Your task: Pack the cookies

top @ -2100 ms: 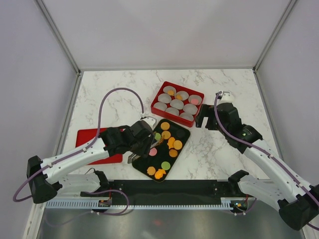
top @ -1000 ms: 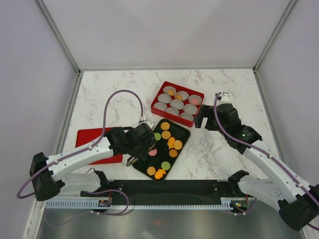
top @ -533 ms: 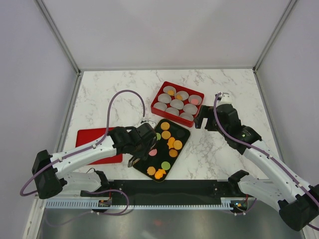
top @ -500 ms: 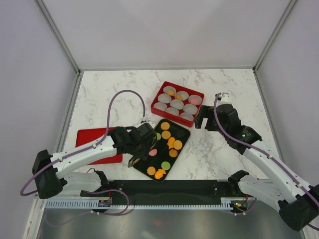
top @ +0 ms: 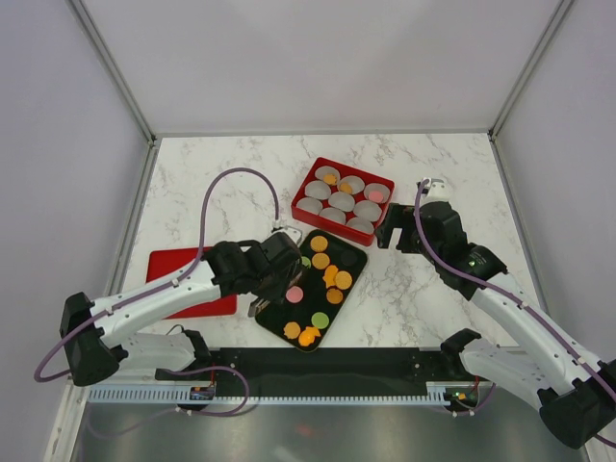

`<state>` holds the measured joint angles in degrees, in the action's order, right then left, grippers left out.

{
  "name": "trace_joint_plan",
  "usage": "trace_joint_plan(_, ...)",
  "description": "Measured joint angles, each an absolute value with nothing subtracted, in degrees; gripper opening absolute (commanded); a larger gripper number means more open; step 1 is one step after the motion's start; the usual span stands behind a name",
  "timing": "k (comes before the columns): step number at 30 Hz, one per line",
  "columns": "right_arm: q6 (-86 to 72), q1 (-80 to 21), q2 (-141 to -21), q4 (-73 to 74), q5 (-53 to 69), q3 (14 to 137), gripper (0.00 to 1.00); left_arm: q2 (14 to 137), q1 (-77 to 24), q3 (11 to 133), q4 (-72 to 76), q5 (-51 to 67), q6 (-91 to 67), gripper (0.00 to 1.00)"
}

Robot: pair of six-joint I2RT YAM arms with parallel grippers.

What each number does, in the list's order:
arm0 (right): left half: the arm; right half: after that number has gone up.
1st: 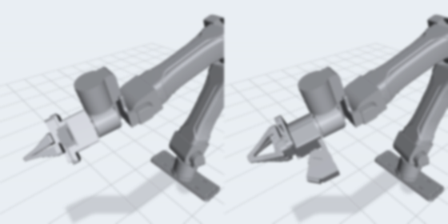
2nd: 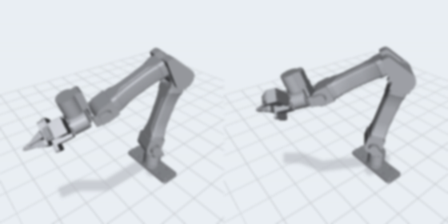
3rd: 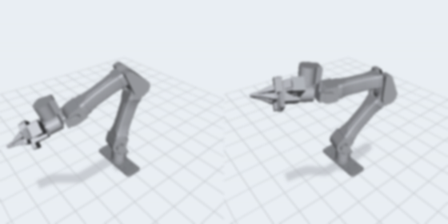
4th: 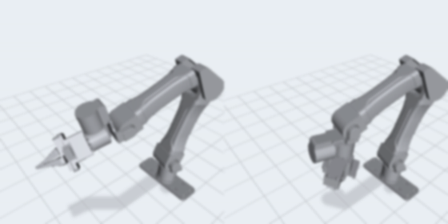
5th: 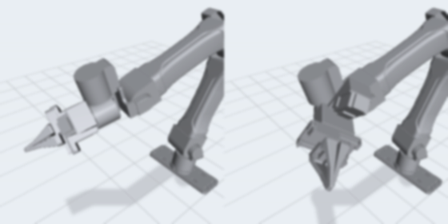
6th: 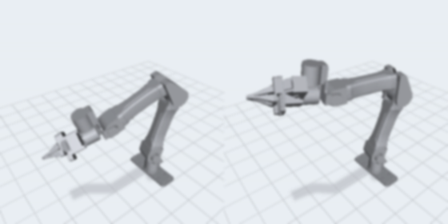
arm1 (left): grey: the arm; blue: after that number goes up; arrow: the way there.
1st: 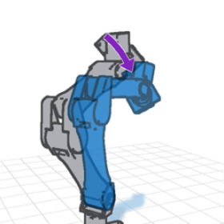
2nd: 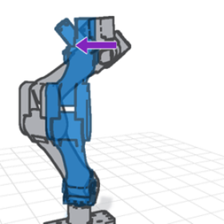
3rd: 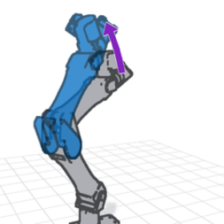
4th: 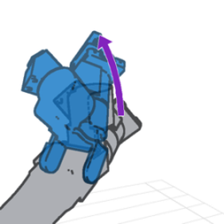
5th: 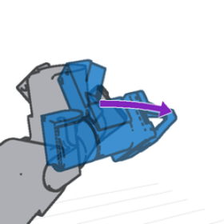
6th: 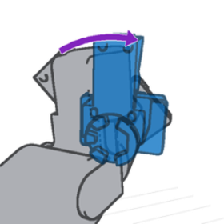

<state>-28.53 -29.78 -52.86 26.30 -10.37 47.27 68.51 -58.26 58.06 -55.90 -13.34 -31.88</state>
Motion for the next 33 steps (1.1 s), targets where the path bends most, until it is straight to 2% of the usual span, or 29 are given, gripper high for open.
trace_joint_plan(8,-28.5,-29.8,-52.9,26.3,-10.4,47.3,0.98,67.2,-58.3,64.4,-56.6,-13.9,-31.5,0.42)
trace_joint_plan(12,-28.5,-29.8,-52.9,26.3,-10.4,47.3,0.98,70.7,-57.2,70.5,-57.0,-15.2,-29.5,0.43)
trace_joint_plan(25,-28.3,-29.8,-52.9,26.3,-10.4,47.3,0.98,98.3,-42.8,98.2,-51.5,-14.9,-20.3,0.43)
trace_joint_plan(33,-28.2,-29.8,-52.9,26.4,-10.3,47.3,0.98,110.1,-40.0,106.1,-50.9,-14.9,-18.3,0.43)
